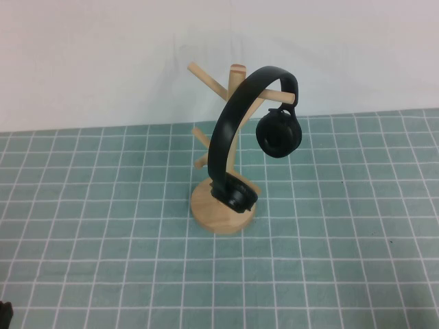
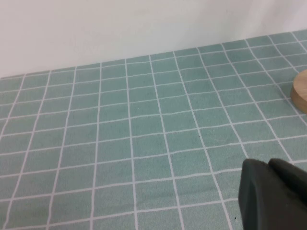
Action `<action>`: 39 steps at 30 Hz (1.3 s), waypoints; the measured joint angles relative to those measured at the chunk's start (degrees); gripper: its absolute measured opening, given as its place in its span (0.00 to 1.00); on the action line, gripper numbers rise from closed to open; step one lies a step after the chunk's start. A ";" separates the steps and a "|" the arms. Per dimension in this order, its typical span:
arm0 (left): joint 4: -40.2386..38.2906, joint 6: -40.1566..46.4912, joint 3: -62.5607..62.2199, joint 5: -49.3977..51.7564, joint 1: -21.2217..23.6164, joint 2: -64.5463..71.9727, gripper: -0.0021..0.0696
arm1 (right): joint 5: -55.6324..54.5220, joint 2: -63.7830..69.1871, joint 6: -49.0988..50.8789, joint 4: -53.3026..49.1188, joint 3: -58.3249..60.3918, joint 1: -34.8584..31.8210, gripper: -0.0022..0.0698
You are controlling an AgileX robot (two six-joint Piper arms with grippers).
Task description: Take out the headphones from the headphone stand
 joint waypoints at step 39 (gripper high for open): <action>0.00 0.00 0.00 0.00 0.00 0.00 0.02 | -0.32 0.00 0.65 0.42 0.00 0.00 0.02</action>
